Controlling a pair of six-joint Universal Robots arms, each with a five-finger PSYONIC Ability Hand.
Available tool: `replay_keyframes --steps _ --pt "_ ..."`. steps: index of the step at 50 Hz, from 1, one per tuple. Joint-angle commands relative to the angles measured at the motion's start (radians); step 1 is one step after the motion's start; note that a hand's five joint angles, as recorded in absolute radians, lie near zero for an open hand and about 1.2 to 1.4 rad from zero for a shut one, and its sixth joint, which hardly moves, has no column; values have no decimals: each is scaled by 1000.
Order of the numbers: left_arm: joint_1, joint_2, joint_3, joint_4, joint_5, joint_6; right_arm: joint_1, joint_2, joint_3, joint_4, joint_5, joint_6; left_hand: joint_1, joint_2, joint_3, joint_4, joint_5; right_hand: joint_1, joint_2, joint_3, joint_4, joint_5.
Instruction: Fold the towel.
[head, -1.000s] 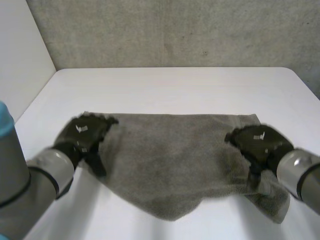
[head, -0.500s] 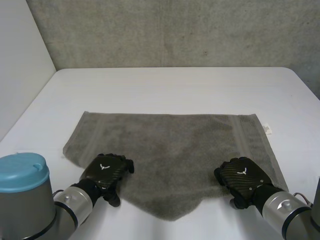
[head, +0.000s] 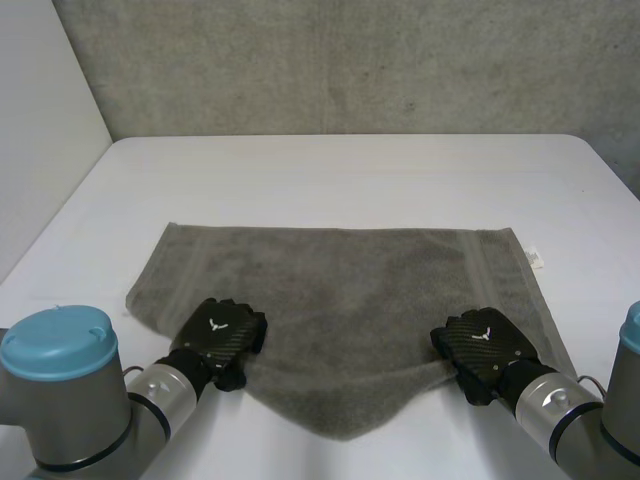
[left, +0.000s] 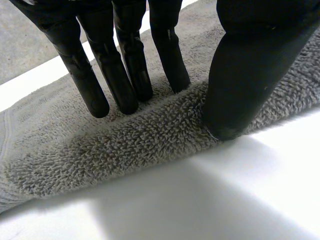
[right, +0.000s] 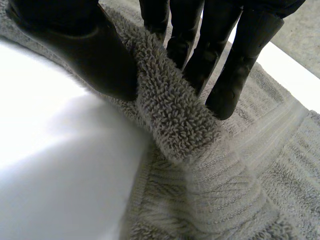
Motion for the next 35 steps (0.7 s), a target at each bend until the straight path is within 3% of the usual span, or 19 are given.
replay_keyframes --steps 1,2,3,10,15,18,20,27,35 --pt "0 -18 32 -4 -2 1 0 9 -21 1 -1 -1 356 356 356 356 362 83 88 89 73 68" --pt "0 -18 32 -4 -2 1 0 14 -28 1 -1 -4 357 357 358 357 363 83 88 89 73 68" --pt "1 -18 41 -4 -2 4 2 20 -42 3 -1 -15 526 525 526 525 532 83 88 89 73 68" --pt "1 -18 142 3 -5 33 14 52 -171 1 4 -102 527 527 527 527 533 83 88 89 73 68" --pt "3 -35 407 95 -14 42 36 89 -400 -37 7 -145 527 527 527 527 533 83 88 89 73 68" --pt "4 -36 556 175 -28 28 54 111 -574 -155 17 -145 527 527 527 527 533 83 88 89 73 68" --pt "3 -36 619 215 -35 24 60 112 -692 -331 24 -139 527 527 527 527 533 83 88 89 73 68" --pt "9 -9 719 371 -66 -13 74 91 -722 -592 34 -125 527 527 527 527 533 83 88 89 73 68" --pt "46 51 550 394 -58 -47 99 46 -559 -462 25 -102 527 527 527 527 533 83 88 89 73 68"
